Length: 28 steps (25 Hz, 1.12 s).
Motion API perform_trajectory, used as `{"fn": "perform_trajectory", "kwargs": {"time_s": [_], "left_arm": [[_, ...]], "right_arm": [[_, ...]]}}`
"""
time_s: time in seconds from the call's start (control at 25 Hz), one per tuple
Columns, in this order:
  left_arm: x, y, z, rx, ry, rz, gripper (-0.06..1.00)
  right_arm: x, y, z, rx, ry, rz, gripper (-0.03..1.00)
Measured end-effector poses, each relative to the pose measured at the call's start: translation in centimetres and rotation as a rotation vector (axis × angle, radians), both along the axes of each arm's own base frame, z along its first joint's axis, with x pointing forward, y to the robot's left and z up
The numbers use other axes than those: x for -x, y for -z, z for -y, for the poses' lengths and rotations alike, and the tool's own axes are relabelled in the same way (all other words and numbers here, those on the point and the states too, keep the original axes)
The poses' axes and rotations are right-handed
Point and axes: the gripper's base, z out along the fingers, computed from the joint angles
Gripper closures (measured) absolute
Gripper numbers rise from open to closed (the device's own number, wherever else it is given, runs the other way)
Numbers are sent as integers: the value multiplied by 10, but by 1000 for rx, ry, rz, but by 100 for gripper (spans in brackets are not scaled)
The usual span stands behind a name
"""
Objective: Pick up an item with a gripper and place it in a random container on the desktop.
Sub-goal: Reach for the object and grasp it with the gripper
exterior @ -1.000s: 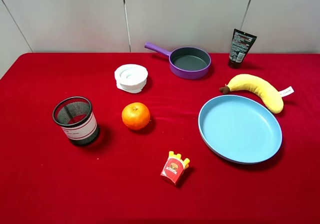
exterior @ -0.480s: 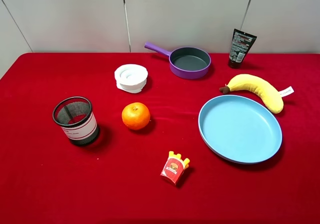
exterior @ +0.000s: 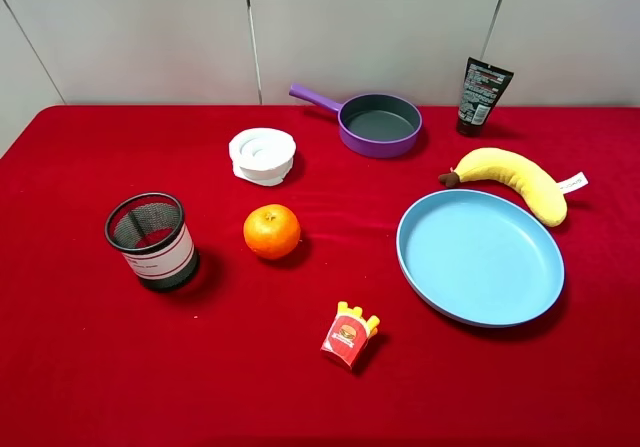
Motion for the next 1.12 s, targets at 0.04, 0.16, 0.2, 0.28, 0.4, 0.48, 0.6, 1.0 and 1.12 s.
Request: {"fn": "perform_trajectory", "kwargs": {"time_s": [0.04,0.16,0.2,0.28,0.4,0.48,0.6,1.0,1.12], "left_arm": [[0,0,0,0,0,0,-5],[0,0,0,0,0,0,-5],[0,0,0,0,0,0,-5],[0,0,0,0,0,0,-5],[0,0,0,0,0,0,-5],[0,0,0,0,0,0,-5],[0,0,0,0,0,0,-5],[0,0,0,0,0,0,-5],[0,0,0,0,0,0,-5]], "right_arm": [[0,0,0,0,1,4,27],[-1,-4,0,0,1,6,27],[-3,-6,0,-1,1,-3,27],[-8,-10,1,-3,1,-27,27],[-17,-19,1,-5,1,-61,27],[-23,-24,2,-1,-2,-86,27],[-32,-31,2,23,-18,-113,27],[-63,-46,5,134,-87,-181,27],[-73,-44,5,155,-108,-219,27]]}}
